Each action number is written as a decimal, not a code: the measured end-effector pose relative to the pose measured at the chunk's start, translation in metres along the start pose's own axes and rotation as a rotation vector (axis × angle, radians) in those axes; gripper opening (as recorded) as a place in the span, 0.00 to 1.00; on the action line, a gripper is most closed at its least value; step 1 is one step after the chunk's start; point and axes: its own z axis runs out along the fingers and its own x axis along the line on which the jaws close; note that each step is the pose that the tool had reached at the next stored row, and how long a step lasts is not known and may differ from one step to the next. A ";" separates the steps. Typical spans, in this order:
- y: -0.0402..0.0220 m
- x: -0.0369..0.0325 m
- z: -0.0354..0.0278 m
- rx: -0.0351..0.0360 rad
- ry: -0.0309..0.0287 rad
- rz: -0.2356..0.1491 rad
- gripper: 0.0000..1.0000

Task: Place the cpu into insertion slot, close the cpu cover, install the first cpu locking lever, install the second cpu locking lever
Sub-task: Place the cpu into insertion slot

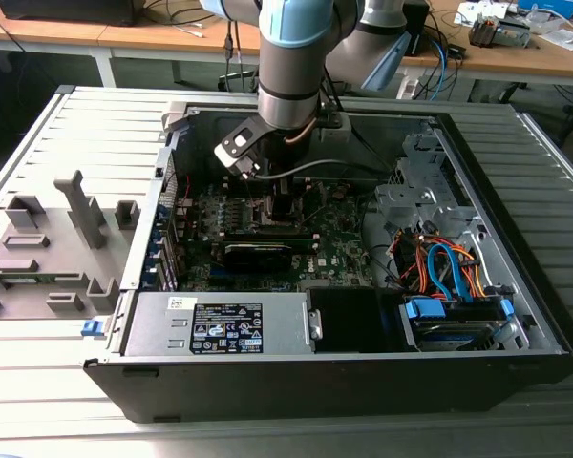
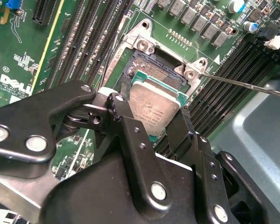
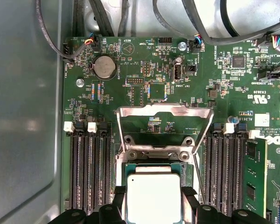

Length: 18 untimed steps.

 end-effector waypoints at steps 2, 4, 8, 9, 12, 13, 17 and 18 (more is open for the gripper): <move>0.0000 0.0000 0.0003 0.0000 -0.0001 0.000 0.55; 0.0000 0.0000 0.0007 0.0000 0.0000 0.000 0.55; 0.0000 0.0000 0.0014 0.0000 -0.0001 0.000 0.55; 0.0000 0.0000 0.0016 0.0000 0.0000 0.000 0.55; 0.0000 0.0000 0.0020 0.0001 -0.0001 0.000 0.55; 0.0000 0.0000 0.0022 0.0000 0.0000 0.000 0.55; 0.0000 0.0000 0.0028 0.0001 -0.0001 0.000 0.55; 0.0001 0.0000 0.0036 0.0000 0.0000 0.000 0.55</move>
